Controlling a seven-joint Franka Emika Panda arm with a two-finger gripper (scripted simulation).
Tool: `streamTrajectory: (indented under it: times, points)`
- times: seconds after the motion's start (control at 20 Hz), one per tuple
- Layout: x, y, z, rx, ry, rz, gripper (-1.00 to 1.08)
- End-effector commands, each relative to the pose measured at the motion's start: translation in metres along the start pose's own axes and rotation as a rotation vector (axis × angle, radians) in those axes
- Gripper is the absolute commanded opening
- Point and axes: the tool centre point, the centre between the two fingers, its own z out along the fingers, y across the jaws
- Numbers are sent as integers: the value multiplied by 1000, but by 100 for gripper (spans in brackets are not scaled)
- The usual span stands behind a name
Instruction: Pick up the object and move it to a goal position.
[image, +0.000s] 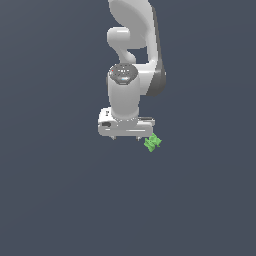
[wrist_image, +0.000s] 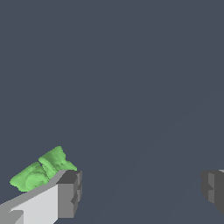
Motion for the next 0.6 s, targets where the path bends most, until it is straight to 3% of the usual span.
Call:
streamTrajectory:
  times: [0.0,0.4,0.55]
  points:
    - [0,0,0,0,0,0,100]
    - [5,34,3,-21,4,58,100]
    - [5,35,3,-22,5,61,100]
